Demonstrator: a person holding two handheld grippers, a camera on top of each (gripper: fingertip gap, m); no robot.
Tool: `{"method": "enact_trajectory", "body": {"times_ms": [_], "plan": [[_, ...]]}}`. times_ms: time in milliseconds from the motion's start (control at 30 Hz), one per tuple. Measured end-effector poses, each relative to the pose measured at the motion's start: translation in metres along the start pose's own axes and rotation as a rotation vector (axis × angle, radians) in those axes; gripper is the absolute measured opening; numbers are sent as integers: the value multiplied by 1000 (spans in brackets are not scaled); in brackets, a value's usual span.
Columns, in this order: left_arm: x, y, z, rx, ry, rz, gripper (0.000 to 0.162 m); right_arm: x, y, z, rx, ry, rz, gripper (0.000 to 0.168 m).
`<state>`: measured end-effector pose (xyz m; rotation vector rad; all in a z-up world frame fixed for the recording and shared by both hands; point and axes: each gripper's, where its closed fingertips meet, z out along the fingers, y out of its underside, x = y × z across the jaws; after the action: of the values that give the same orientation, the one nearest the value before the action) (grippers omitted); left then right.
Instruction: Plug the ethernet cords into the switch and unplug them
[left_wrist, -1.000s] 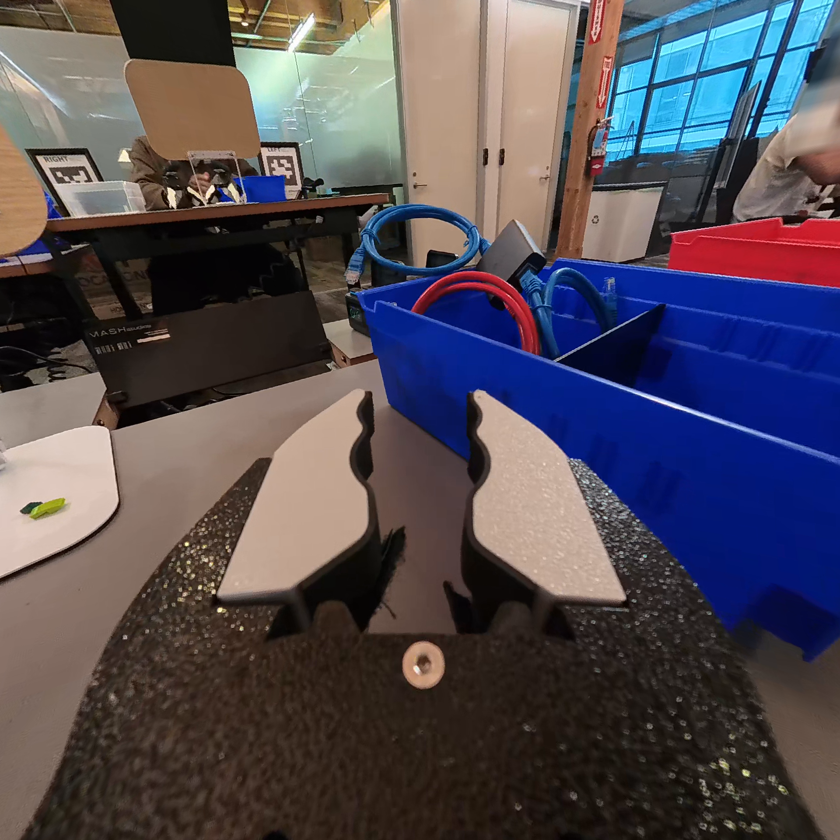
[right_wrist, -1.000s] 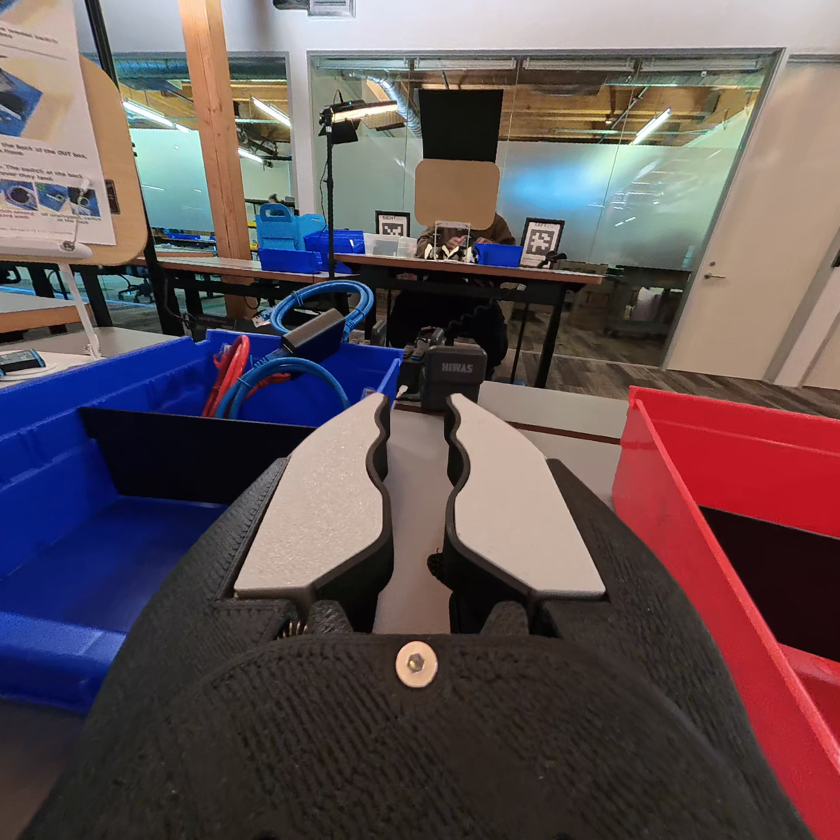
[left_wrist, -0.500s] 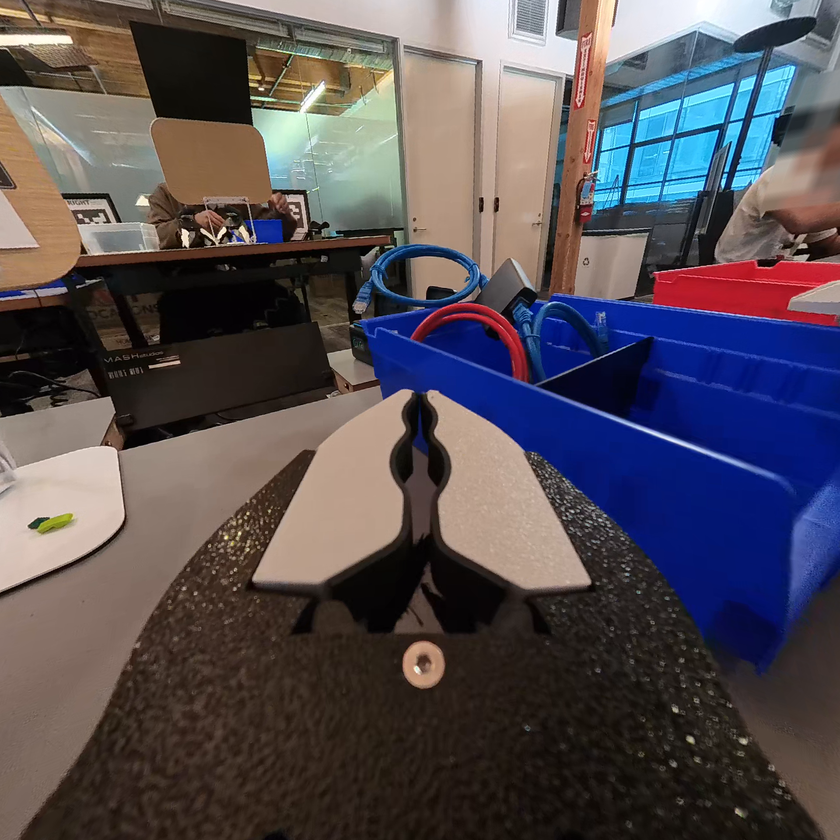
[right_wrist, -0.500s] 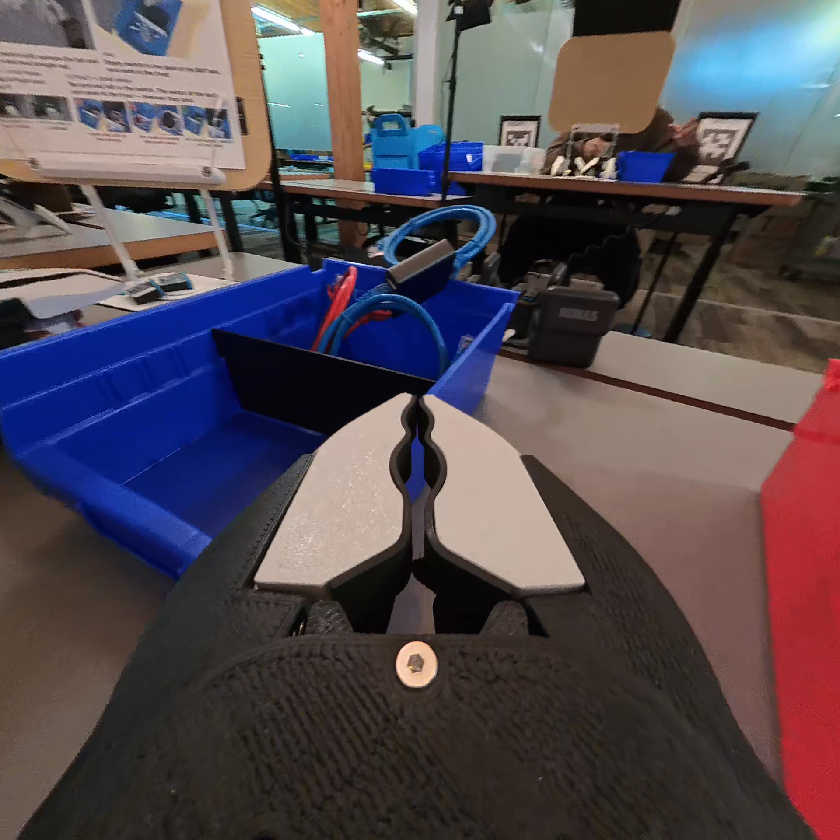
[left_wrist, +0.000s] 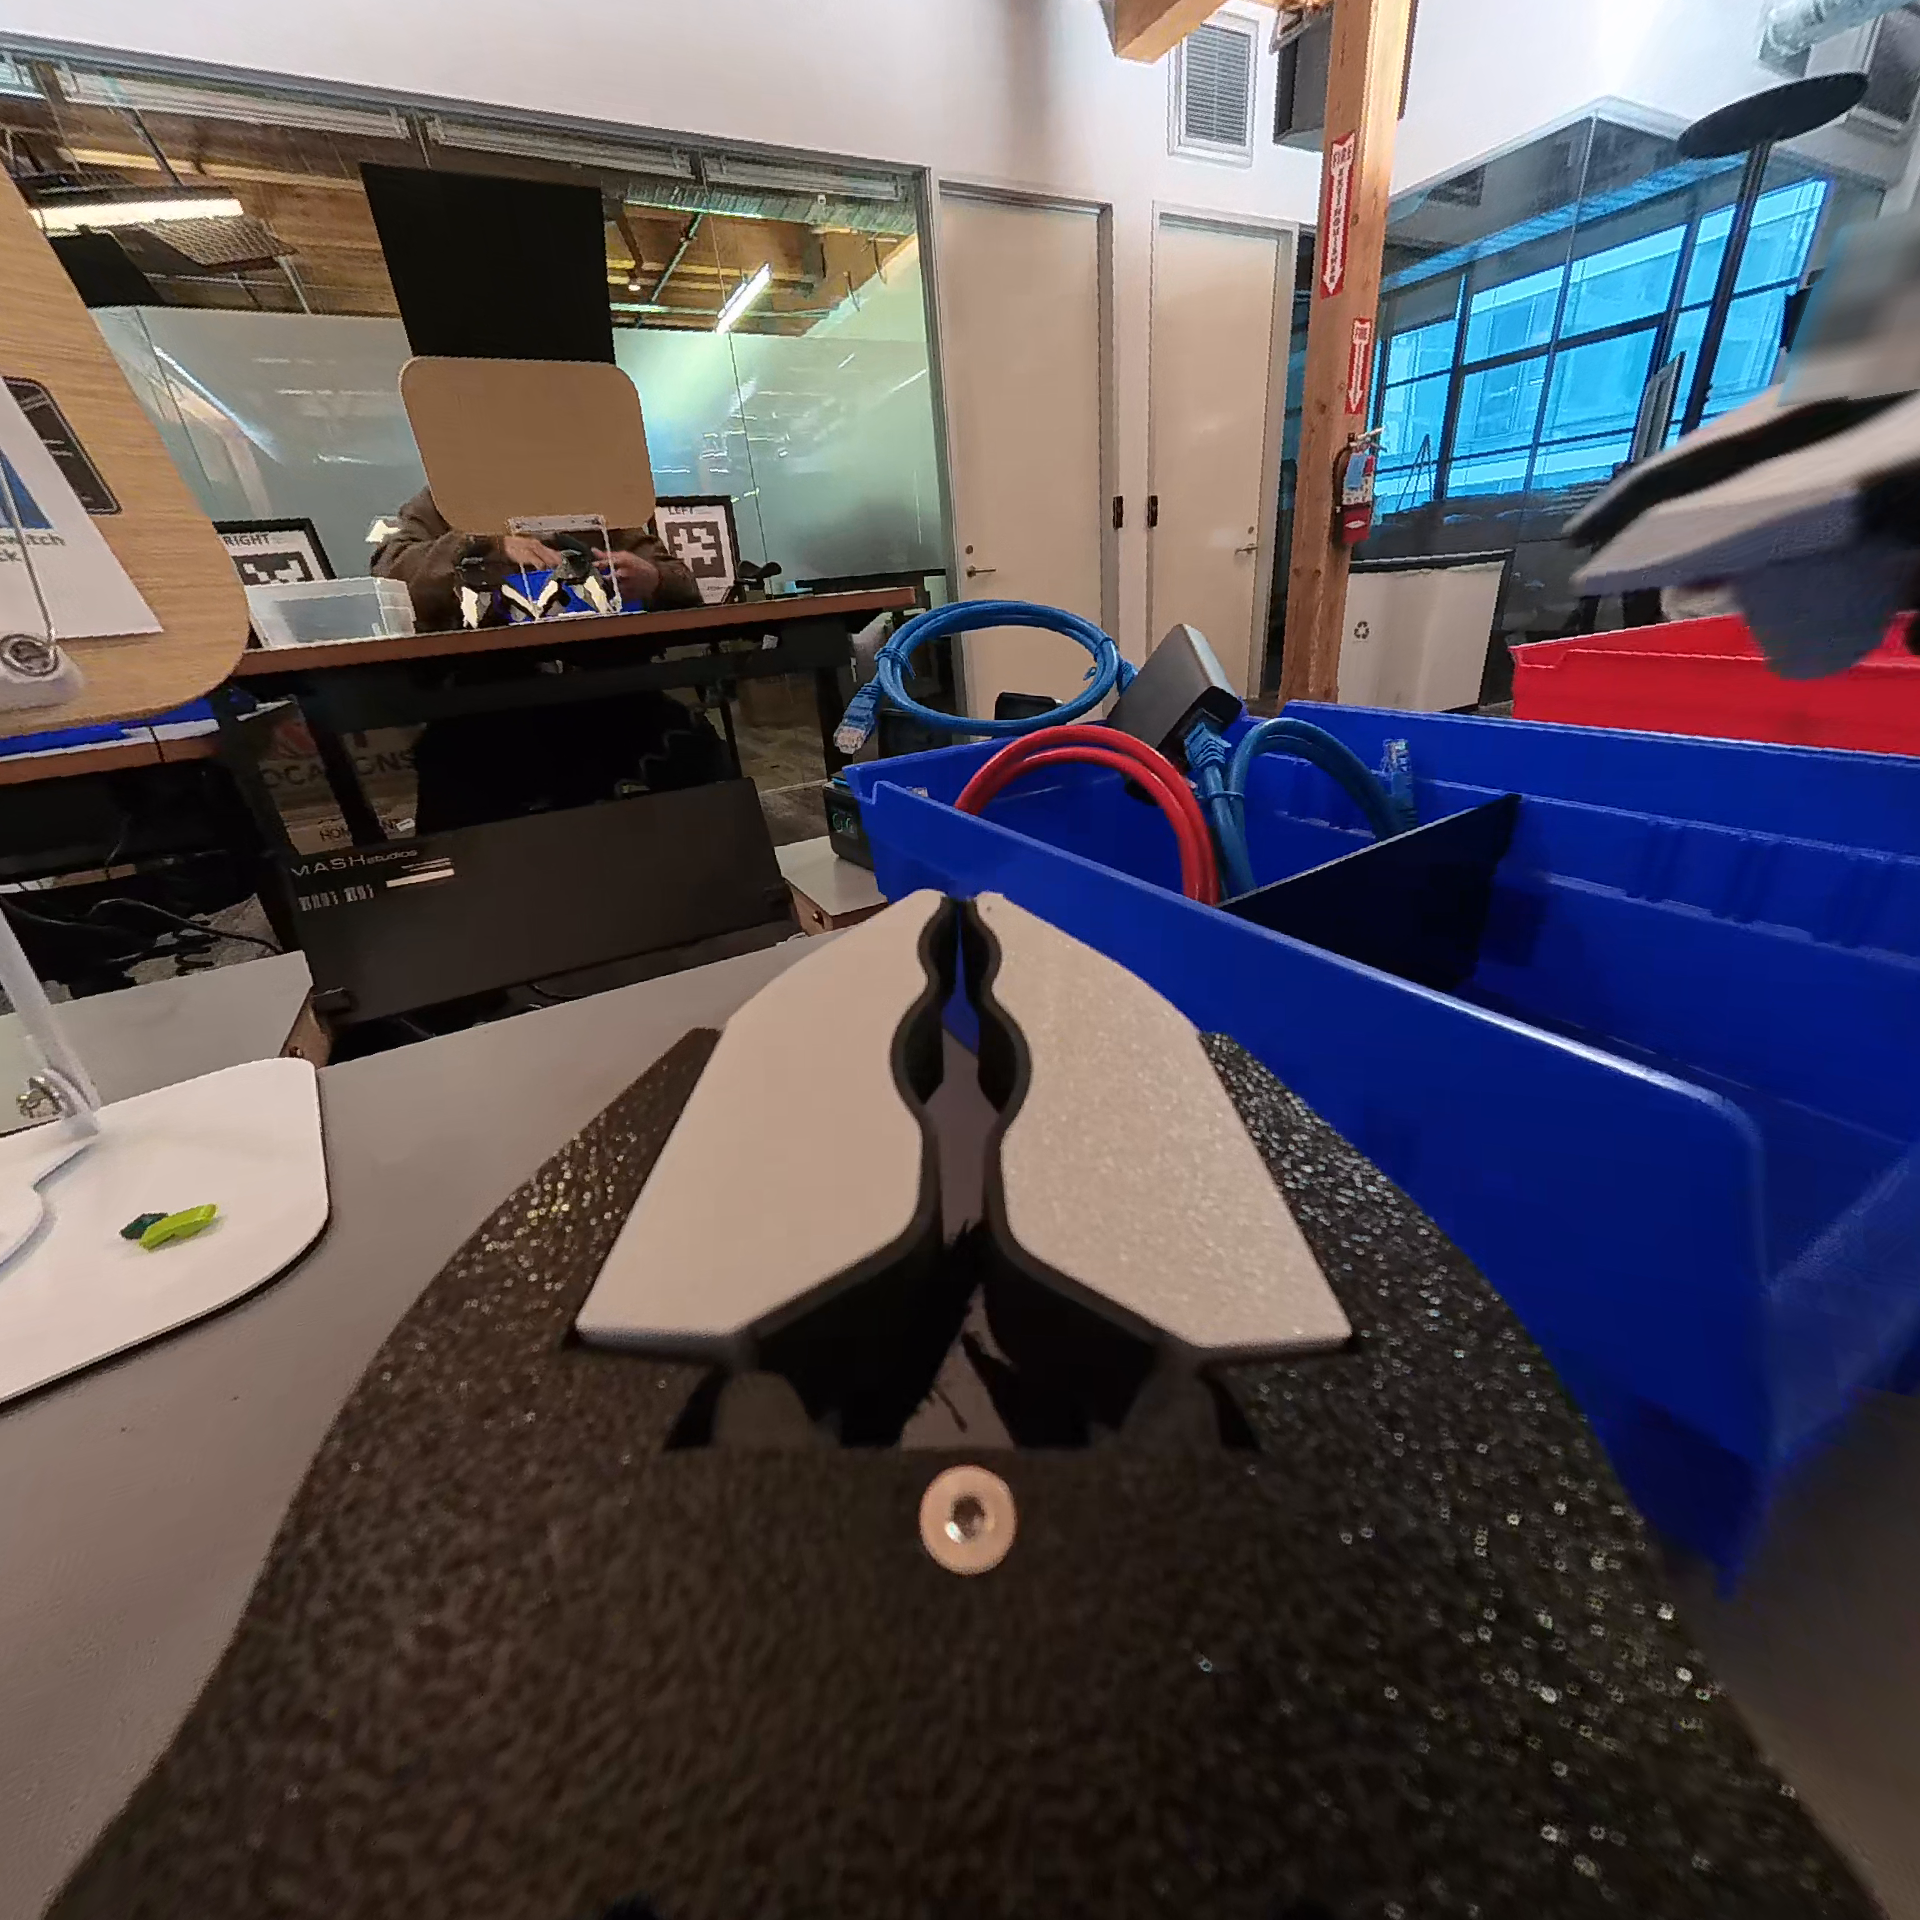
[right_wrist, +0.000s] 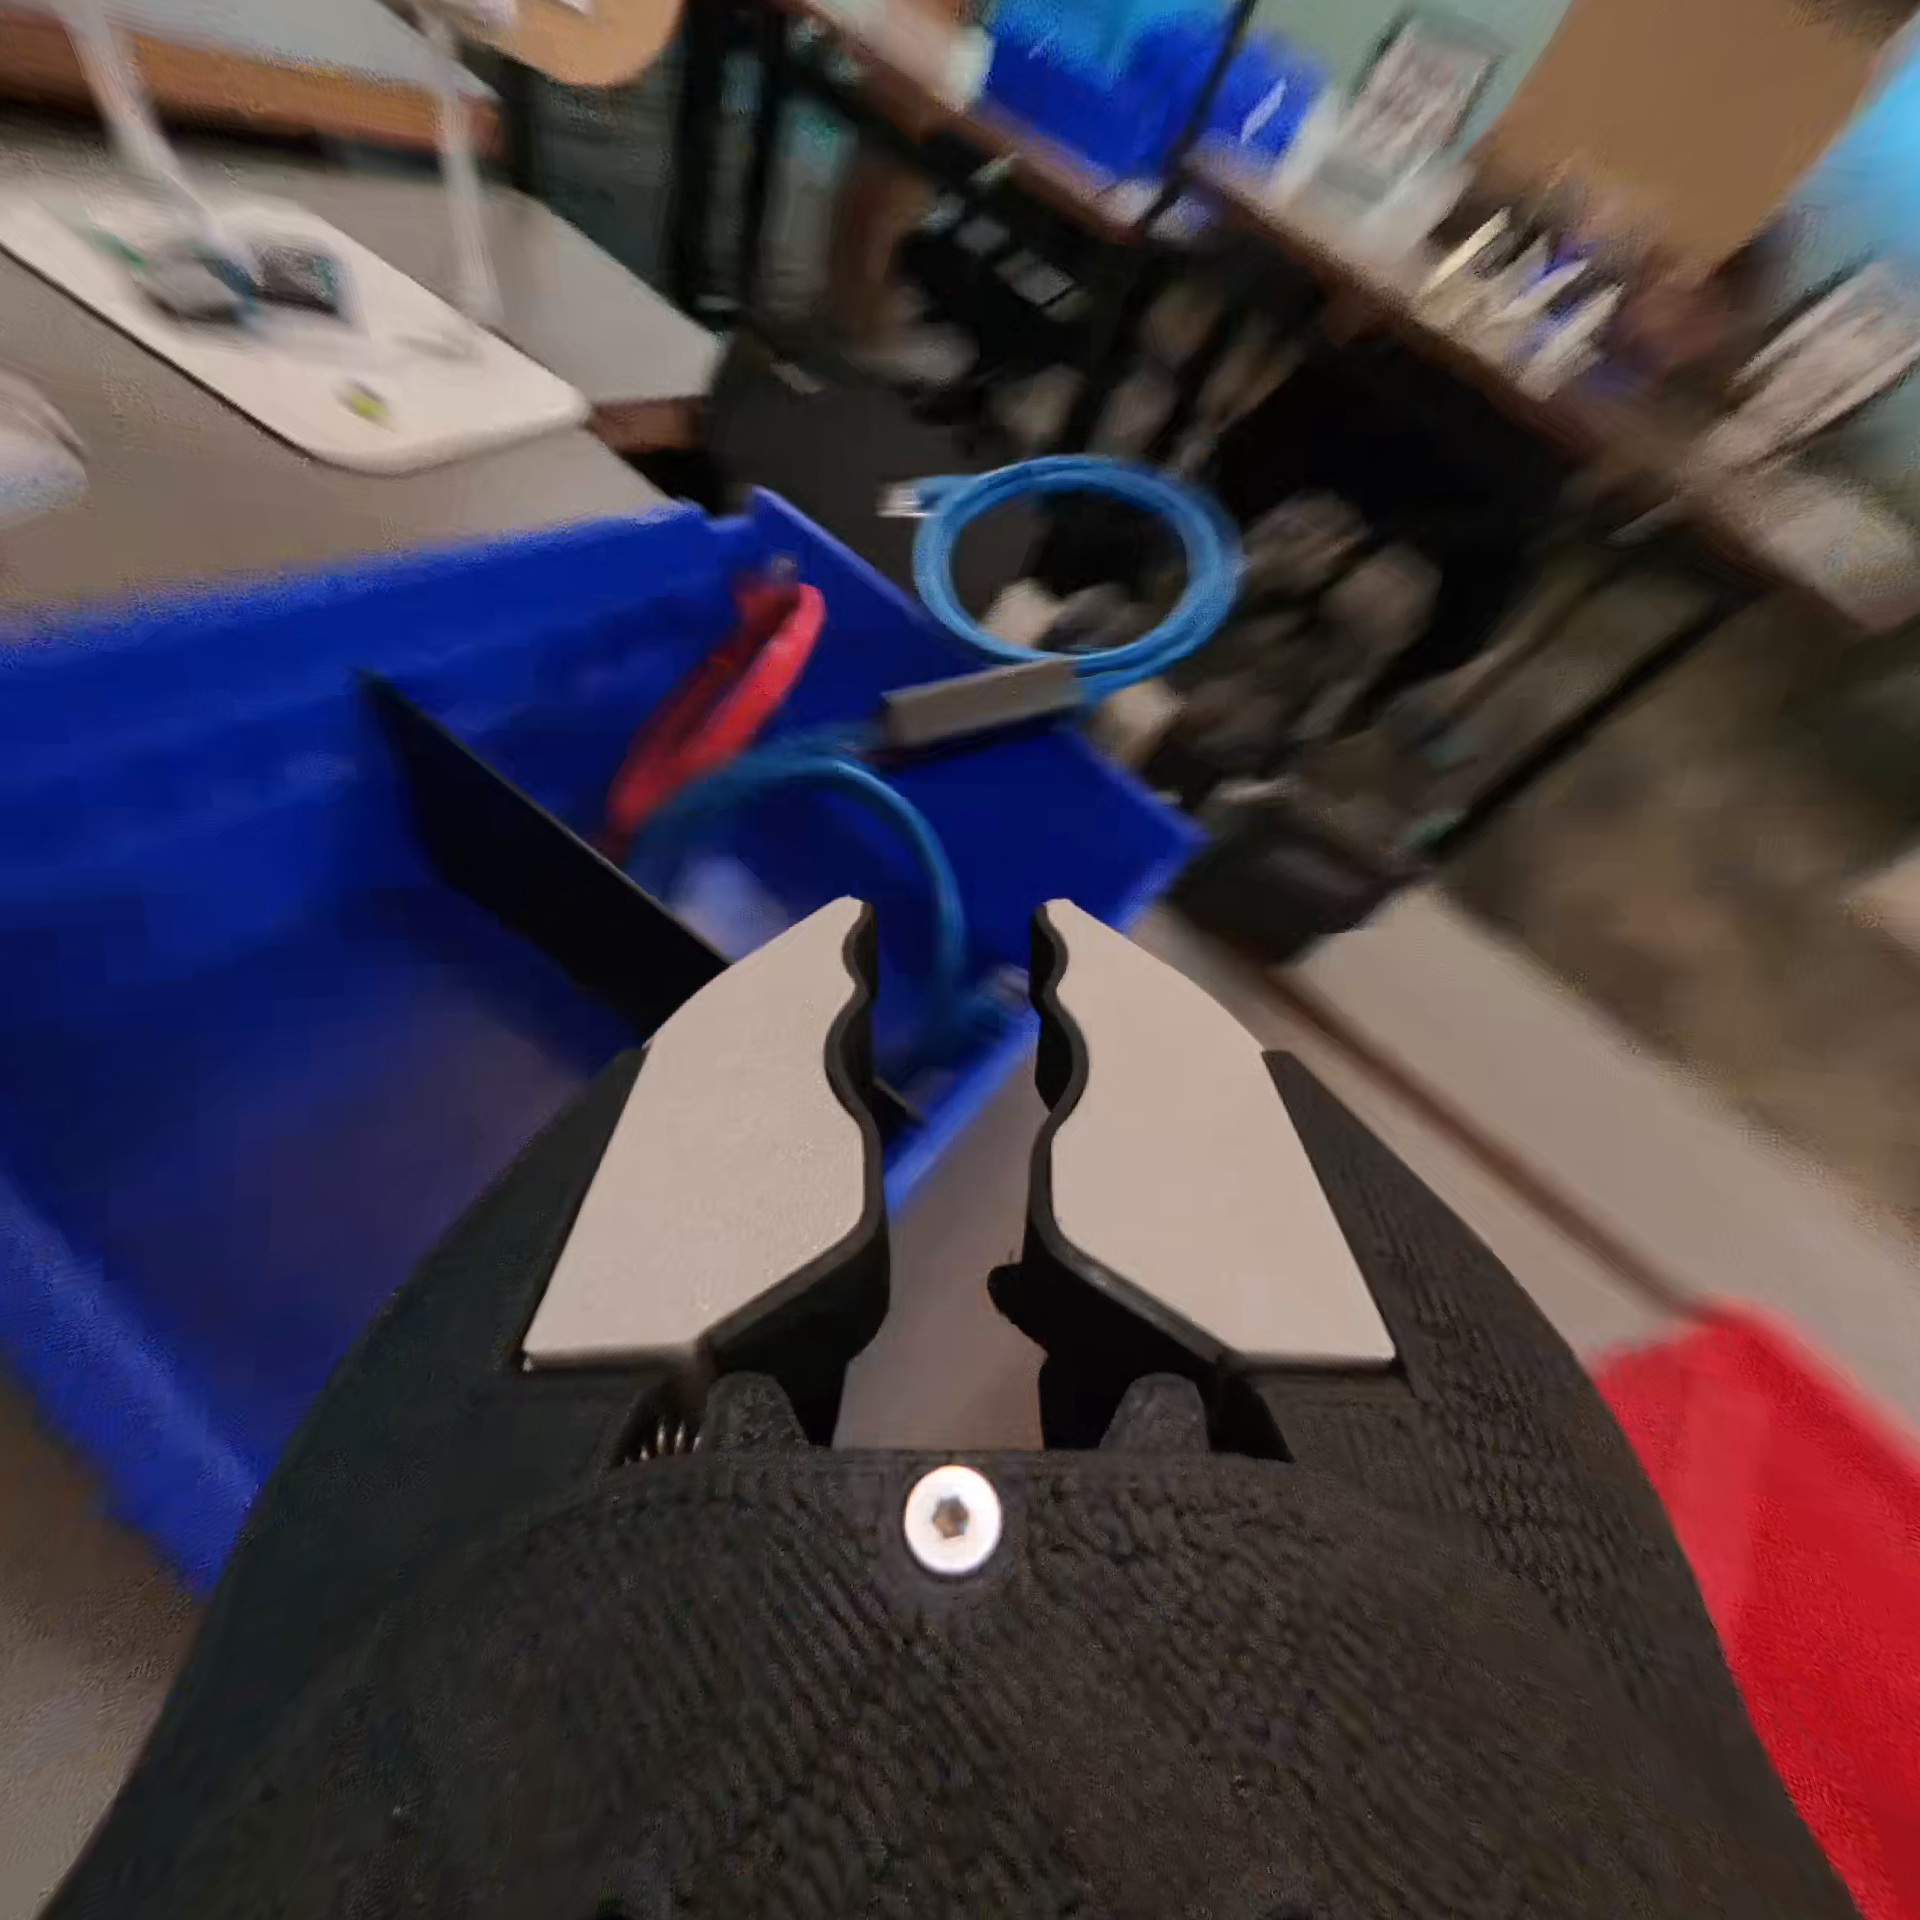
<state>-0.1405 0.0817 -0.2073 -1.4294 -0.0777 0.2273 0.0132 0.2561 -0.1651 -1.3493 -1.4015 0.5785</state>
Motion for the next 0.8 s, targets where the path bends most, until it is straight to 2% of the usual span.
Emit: {"method": "enact_trajectory", "body": {"times_ms": [100,167,400,567,700,800], "plan": [[-1,-1,0,4,1,-10,0,-7,-13,41,-146,-270,423,38],[-1,0,0,2,5,-16,0,0,-14,64,-250,-292,519,48],[1,1,1,-3,15,-18,0,-4,-8,110,-463,-331,713,58],[-1,0,1,-1,5,-24,1,-4,2,130,-509,-253,634,58],[-5,1,1,-2,-1,-57,1,-4,16,136,-595,-229,649,56],[-7,1,1,-3,-3,-77,1,-3,16,140,-599,-229,707,53]]}}
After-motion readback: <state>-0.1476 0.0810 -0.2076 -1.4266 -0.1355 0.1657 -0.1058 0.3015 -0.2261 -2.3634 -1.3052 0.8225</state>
